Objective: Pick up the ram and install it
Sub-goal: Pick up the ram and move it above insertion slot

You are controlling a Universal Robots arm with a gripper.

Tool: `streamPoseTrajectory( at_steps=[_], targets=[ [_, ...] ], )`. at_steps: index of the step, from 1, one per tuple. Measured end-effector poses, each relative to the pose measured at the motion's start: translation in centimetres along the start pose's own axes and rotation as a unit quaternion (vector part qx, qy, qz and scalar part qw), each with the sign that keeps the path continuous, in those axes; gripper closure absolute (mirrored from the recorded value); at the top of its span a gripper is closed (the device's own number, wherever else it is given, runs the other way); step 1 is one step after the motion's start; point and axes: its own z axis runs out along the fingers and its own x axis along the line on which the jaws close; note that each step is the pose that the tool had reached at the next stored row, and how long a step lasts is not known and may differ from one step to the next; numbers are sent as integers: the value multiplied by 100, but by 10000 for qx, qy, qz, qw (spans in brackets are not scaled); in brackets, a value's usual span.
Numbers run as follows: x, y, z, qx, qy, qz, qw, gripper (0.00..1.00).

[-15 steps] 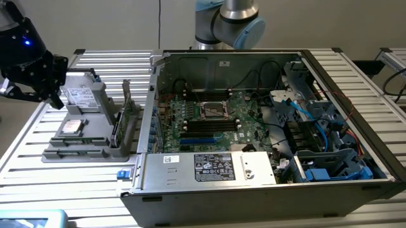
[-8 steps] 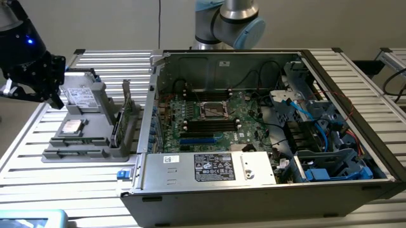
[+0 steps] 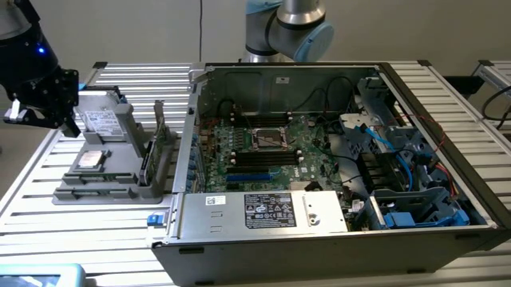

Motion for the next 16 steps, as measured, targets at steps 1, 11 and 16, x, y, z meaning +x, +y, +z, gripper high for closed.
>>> streamPoseTrajectory(
  at_steps=[1, 11, 16],
  targets=[
    [0, 0, 0, -1, 1, -91, 10000, 89],
    [1, 2, 3, -7, 4, -775, 9970, 89],
    [0, 3, 2, -8, 4, -775, 9970, 83]
  ],
)
